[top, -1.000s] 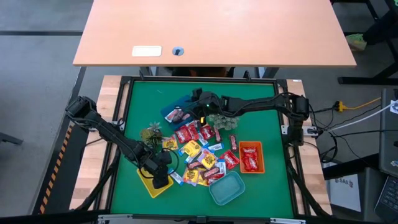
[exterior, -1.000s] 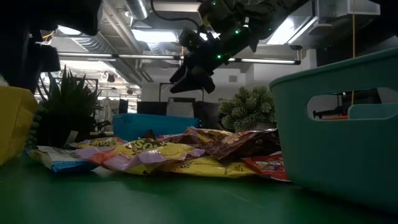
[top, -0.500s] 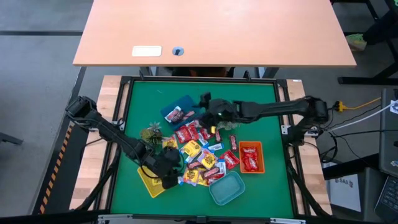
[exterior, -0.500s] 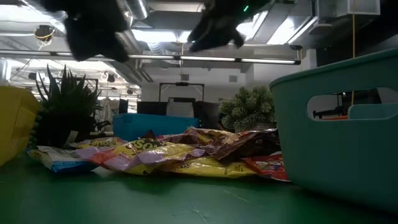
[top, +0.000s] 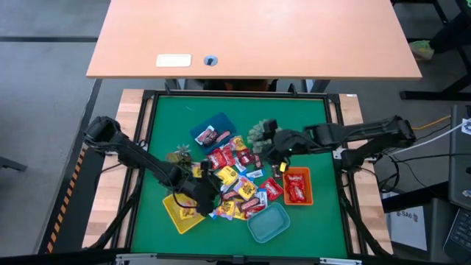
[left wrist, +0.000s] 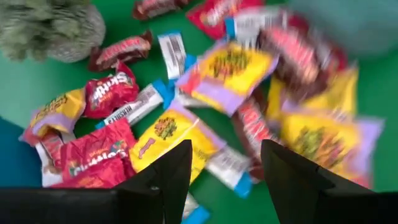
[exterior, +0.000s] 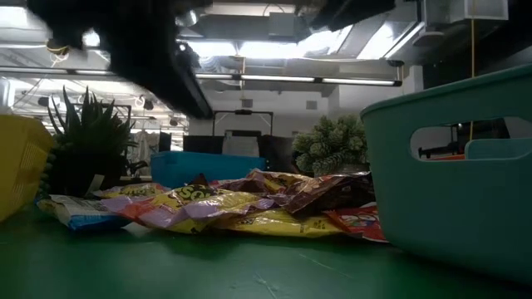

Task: Sort candy
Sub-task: Put the yellow candy into the yellow bin

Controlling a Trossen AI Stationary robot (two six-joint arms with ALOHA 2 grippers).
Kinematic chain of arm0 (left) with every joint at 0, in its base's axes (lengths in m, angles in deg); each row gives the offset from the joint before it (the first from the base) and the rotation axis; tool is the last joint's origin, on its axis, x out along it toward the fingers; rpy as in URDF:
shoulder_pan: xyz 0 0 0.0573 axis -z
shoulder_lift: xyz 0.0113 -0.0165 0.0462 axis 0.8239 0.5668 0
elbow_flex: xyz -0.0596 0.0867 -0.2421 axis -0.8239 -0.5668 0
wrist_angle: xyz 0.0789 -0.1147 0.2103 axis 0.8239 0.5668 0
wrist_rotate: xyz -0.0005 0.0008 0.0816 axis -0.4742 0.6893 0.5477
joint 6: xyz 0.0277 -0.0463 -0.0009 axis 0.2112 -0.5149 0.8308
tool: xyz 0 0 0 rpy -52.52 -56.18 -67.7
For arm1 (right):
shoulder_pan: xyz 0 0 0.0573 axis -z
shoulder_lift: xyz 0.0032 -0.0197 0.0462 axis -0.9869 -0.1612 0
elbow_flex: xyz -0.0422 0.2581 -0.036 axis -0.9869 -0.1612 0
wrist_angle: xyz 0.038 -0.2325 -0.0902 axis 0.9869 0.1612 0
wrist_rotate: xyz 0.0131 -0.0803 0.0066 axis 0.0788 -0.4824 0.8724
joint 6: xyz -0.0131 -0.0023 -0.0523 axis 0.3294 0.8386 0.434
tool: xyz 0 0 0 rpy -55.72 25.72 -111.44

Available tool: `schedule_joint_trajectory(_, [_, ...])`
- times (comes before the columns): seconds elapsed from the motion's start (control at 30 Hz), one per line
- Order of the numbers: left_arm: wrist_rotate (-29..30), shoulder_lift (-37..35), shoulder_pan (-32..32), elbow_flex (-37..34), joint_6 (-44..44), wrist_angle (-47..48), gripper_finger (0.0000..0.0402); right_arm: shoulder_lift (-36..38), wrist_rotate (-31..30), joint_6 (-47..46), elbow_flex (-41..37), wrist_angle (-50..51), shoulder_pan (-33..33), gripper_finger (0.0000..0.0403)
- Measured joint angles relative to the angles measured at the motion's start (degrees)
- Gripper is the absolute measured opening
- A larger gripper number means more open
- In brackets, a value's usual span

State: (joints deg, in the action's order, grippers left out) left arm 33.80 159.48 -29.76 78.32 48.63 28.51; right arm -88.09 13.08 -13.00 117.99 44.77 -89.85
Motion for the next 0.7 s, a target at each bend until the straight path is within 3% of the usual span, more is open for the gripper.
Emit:
schedule_joint_trajectory(0.3, [4.4, 6.9, -1.1, 0.0, 12.9, 0.1, 0.0179, 0.4, 4.4, -5.4, -0.1, 5.3, -0.2, 0.0248])
schedule_joint_trajectory(0.7, [5.4, 12.5, -3.9, 0.0, 13.3, -0.3, 0.0179, 0.3, 4.5, -5.4, -0.2, 4.6, -0.2, 0.0248])
